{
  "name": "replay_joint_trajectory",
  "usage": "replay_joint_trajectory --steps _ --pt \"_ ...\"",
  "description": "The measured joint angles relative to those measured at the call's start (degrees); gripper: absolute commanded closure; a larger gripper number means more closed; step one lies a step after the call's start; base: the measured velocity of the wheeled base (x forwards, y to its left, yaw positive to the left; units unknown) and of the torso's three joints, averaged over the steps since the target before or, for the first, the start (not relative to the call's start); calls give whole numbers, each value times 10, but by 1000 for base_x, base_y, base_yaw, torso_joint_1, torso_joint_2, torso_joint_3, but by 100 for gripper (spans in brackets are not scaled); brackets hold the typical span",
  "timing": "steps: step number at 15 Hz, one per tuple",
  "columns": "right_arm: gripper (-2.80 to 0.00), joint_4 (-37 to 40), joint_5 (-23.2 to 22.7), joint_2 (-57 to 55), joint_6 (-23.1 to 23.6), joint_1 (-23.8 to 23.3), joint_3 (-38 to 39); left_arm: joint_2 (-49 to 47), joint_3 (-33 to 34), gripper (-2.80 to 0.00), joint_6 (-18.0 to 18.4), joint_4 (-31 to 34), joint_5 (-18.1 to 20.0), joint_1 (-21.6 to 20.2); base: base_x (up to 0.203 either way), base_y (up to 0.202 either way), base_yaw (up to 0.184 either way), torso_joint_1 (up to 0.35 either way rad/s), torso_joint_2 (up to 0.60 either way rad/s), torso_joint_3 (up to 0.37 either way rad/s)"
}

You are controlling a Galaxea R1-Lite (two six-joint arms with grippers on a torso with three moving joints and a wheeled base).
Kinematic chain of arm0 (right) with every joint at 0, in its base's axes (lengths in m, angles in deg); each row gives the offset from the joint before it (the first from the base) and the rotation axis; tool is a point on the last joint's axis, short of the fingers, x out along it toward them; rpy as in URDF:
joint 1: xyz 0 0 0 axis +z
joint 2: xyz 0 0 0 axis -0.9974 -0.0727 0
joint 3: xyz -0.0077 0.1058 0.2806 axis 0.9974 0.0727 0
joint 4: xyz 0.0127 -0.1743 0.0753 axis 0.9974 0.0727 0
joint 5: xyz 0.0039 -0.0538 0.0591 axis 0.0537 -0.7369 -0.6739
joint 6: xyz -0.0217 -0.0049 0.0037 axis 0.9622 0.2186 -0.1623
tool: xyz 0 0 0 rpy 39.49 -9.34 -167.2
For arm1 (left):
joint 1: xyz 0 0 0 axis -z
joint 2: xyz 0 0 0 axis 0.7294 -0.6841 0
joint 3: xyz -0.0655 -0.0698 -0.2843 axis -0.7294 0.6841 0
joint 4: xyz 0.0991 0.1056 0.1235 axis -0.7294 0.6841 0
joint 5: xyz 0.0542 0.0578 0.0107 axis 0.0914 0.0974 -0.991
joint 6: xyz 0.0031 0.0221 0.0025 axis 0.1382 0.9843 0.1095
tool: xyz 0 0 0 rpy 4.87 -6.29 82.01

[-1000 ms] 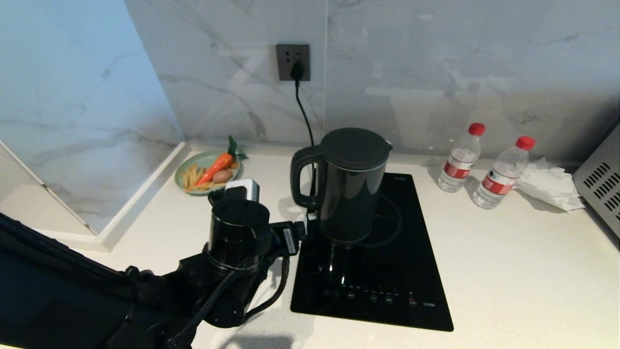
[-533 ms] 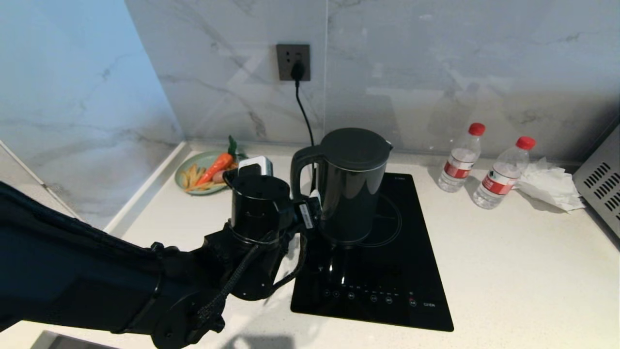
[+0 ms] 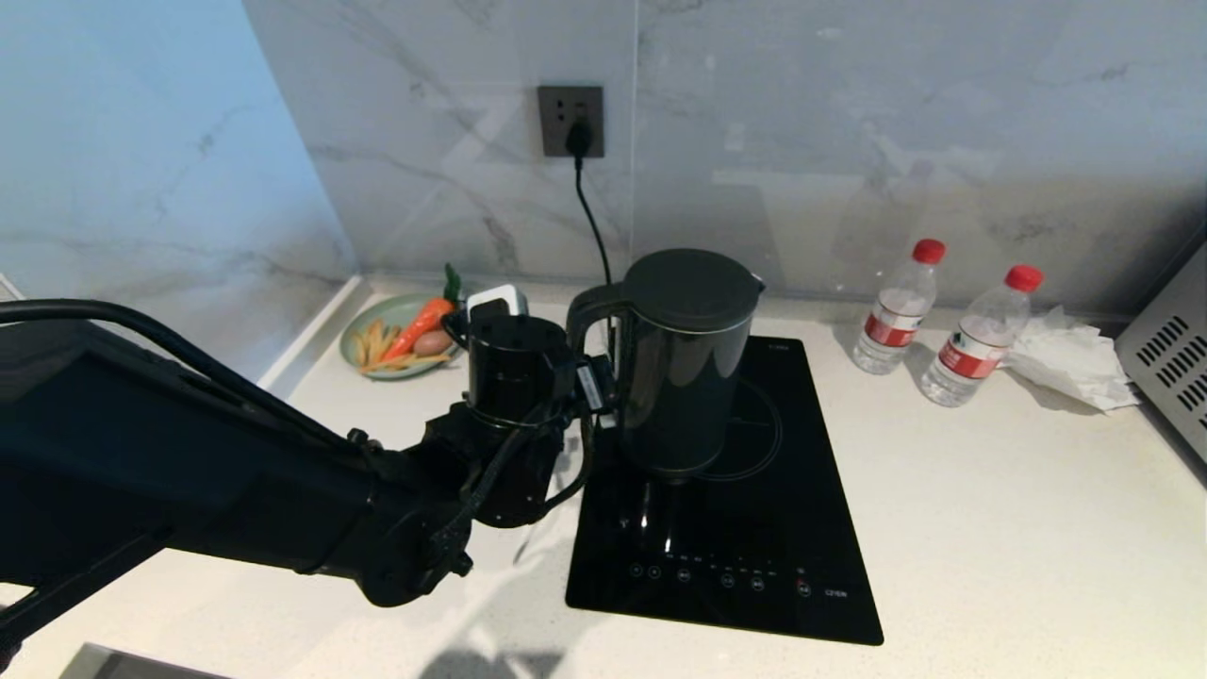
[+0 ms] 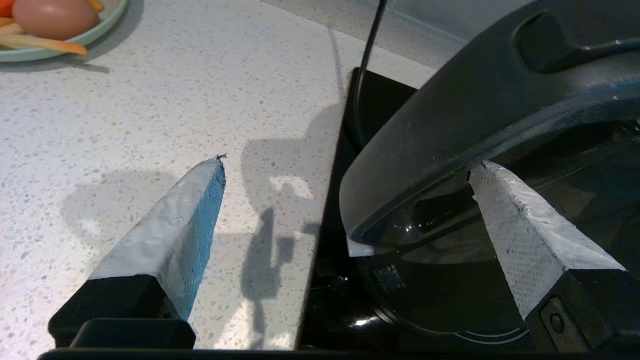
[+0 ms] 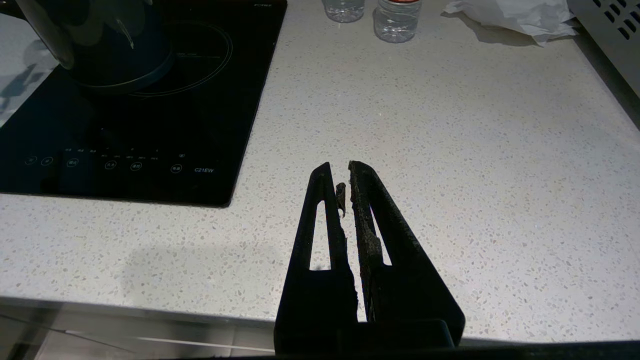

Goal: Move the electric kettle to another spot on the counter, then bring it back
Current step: Pick up the kettle

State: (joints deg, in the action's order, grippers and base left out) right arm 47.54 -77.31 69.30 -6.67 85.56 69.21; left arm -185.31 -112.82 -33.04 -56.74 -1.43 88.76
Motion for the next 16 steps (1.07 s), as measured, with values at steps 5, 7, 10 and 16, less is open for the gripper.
replay_joint_trajectory --steps 5,7,10,16 --pt "0 0 0 0 0 0 0 -8 -16 -280 9 0 0 3 0 0 0 0 0 0" --pt "0 0 0 0 0 0 0 -9 -29 -280 14 2 0 4 0 0 0 0 0 0" --pt "0 0 0 0 0 0 0 -14 -41 -280 23 2 -1 5 0 0 0 0 0 0" --pt "0 0 0 0 0 0 0 -39 -64 -280 29 -1 0 -4 0 0 0 0 0 0"
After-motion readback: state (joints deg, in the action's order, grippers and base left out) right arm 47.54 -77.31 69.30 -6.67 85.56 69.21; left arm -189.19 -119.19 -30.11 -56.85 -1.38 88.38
